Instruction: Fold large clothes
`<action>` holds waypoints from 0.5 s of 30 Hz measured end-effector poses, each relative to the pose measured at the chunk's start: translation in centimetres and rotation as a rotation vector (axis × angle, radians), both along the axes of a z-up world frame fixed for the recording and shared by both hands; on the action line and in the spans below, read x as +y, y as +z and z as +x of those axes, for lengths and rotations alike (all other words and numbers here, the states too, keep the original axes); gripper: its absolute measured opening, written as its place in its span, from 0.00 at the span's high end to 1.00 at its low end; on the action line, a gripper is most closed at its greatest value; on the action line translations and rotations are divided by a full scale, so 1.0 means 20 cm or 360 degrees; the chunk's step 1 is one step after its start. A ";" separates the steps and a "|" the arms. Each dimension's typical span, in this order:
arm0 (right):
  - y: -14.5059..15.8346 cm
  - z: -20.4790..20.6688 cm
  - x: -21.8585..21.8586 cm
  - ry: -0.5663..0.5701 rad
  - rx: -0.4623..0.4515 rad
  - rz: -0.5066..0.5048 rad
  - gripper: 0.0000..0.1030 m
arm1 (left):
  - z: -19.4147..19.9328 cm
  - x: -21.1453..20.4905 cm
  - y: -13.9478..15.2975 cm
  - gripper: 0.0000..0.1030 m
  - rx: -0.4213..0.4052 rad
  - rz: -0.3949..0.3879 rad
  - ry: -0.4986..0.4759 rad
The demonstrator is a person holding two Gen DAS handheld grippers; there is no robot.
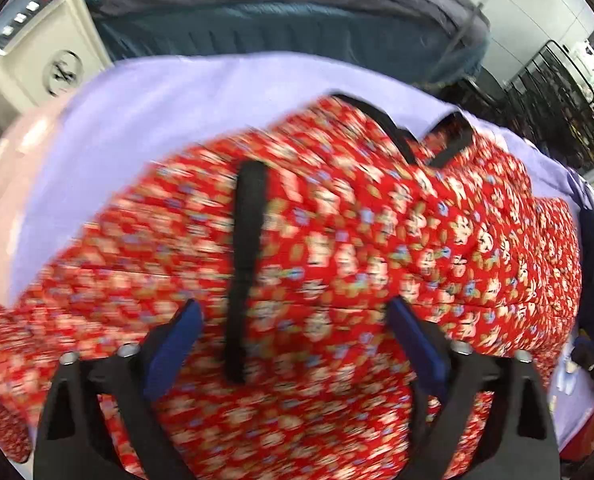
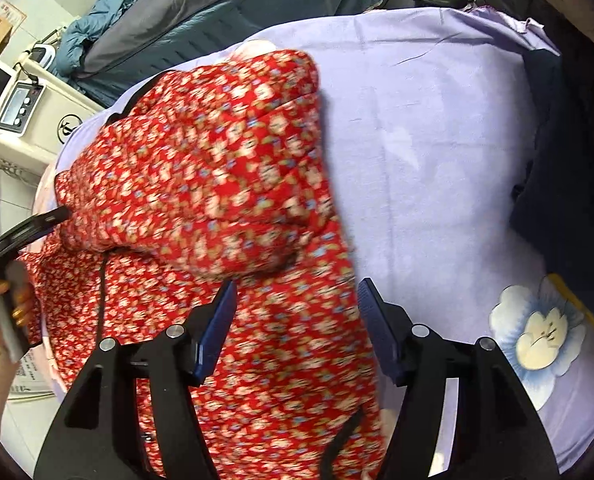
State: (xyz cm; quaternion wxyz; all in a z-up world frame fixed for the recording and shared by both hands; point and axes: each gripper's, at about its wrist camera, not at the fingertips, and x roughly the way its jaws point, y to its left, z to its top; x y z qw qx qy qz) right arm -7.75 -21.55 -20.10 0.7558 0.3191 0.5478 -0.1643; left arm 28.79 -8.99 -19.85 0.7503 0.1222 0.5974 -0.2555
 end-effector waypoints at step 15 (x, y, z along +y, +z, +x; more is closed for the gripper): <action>0.09 -0.06 0.24 0.0169 0.0011 -0.0152 0.39 | -0.31 0.08 0.24 0.81 0.0025 -0.0021 -0.0130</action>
